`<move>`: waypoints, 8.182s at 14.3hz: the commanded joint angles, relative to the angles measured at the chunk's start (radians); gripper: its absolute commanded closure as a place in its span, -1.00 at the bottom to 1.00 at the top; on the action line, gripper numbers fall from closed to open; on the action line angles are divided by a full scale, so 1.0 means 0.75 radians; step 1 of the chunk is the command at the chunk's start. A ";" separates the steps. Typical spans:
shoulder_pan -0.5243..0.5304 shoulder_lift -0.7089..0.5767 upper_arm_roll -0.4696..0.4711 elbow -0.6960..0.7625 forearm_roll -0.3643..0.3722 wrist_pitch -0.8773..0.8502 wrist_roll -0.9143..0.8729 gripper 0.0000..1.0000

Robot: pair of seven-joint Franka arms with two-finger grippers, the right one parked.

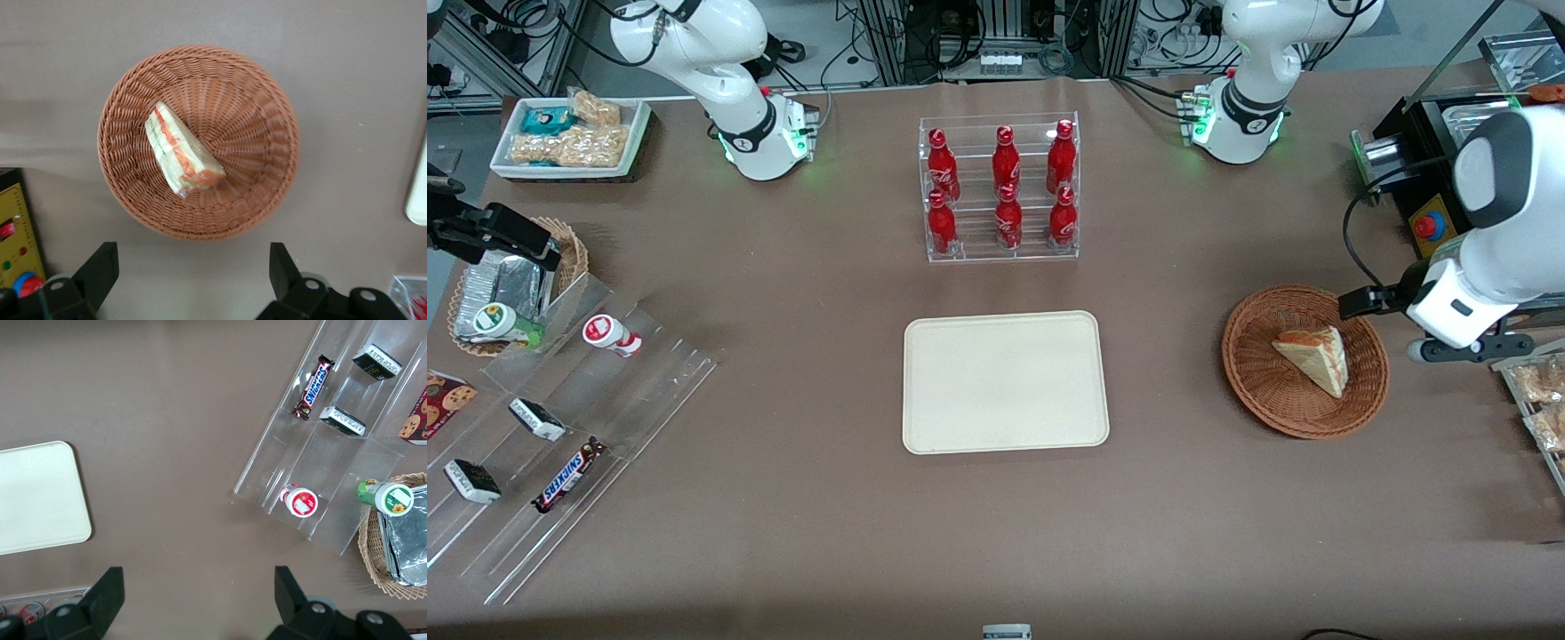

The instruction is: Place sandwich from basket to tray

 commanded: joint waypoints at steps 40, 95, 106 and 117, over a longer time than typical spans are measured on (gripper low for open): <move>-0.354 0.358 -0.198 0.131 -0.015 0.293 -1.093 0.90; -0.041 -0.079 -0.179 0.271 -0.040 -0.220 -0.238 -1.00; -0.072 -0.100 -0.010 0.440 -0.031 -0.316 0.045 -1.00; -0.090 -0.094 -0.018 0.441 -0.064 -0.355 0.032 -1.00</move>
